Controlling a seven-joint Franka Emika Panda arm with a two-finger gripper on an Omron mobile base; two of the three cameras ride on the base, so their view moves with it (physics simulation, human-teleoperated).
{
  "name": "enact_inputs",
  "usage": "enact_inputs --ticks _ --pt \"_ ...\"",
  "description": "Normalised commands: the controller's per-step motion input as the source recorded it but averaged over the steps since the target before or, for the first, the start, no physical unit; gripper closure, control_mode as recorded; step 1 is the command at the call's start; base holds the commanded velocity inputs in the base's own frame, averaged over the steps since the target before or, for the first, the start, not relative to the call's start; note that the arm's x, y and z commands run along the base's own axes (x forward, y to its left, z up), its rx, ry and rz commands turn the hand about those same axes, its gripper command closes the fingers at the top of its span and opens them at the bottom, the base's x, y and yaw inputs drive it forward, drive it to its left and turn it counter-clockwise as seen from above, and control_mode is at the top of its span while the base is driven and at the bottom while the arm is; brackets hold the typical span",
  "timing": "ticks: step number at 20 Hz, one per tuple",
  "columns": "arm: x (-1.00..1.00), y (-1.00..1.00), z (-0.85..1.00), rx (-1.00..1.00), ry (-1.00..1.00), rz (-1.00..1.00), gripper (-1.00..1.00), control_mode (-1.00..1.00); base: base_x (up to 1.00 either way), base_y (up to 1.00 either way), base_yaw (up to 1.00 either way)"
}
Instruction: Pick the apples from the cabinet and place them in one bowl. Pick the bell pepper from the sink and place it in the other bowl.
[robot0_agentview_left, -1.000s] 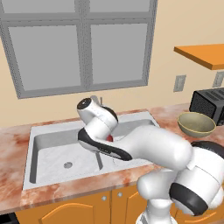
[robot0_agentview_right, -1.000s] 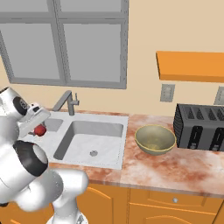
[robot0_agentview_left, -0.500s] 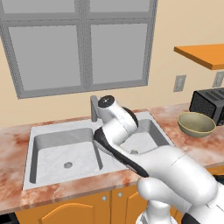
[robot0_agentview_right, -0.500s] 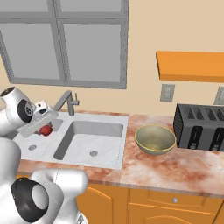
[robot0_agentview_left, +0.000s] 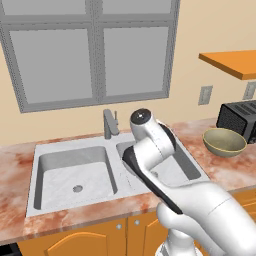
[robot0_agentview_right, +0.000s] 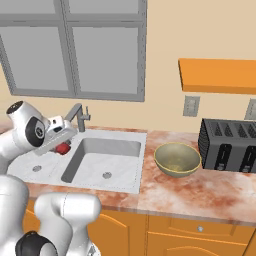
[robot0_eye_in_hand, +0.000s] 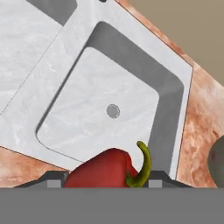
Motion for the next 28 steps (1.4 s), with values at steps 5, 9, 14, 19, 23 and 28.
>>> enact_inputs --ticks 5,9,14,19,23,28 --pt "0.00 -0.46 0.30 0.06 0.00 -0.17 1.00 -1.00 0.00 0.00 0.00" --pt "0.00 -0.44 0.30 0.05 0.00 -0.20 1.00 -1.00 0.00 0.00 0.00" --pt "0.00 -0.43 0.28 0.03 0.00 -0.22 1.00 -1.00 0.00 0.00 0.00" --pt "0.00 -0.44 0.24 0.02 0.00 -0.22 1.00 -1.00 0.00 0.00 0.00" --pt "0.00 -0.47 0.22 0.03 -0.01 -0.20 1.00 -1.00 0.00 0.00 0.00" --pt "-0.01 -0.51 0.20 0.05 -0.07 -0.16 1.00 -1.00 0.00 0.00 0.00"
